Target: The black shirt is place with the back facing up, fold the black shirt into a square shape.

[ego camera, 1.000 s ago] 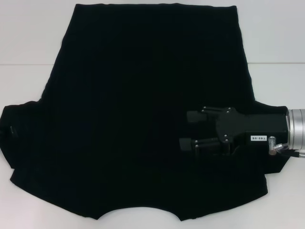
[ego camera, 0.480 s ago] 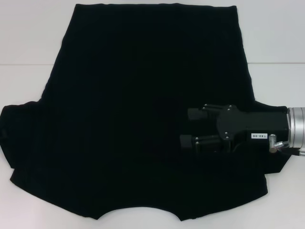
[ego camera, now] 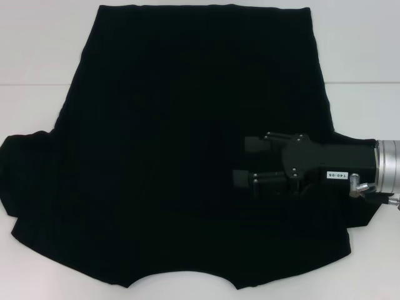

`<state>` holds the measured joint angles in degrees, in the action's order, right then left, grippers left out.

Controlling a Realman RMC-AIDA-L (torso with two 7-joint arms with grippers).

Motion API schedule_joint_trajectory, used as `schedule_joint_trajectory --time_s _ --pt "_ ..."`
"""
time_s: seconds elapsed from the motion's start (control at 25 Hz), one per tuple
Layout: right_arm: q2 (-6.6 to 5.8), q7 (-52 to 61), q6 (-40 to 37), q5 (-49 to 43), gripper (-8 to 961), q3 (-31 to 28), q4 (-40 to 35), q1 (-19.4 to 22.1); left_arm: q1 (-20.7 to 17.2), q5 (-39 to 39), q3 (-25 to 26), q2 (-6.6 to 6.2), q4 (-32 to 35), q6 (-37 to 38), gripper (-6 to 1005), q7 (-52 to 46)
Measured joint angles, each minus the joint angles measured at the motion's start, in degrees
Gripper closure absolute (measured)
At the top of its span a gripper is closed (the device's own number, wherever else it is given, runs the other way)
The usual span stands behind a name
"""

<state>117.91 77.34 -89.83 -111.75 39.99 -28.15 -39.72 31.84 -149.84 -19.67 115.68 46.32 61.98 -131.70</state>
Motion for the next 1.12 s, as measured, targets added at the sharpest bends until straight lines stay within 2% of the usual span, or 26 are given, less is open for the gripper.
schedule_joint_trajectory --time_s 0.32,0.8,1.12 --pt "0.87 0.0 1.2 0.6 13 0.0 0.0 0.1 0.4 0.0 0.3 -0.34 0.1 -3.9 964 2.4" --pt "0.93 0.0 0.8 0.9 12 0.0 0.0 0.0 3.3 0.0 -0.1 -0.71 -1.5 -9.5 957 5.8" --pt "1.05 0.0 0.5 0.9 12 0.0 0.2 0.2 3.6 0.2 -1.4 -0.71 -2.0 -11.3 951 6.3"
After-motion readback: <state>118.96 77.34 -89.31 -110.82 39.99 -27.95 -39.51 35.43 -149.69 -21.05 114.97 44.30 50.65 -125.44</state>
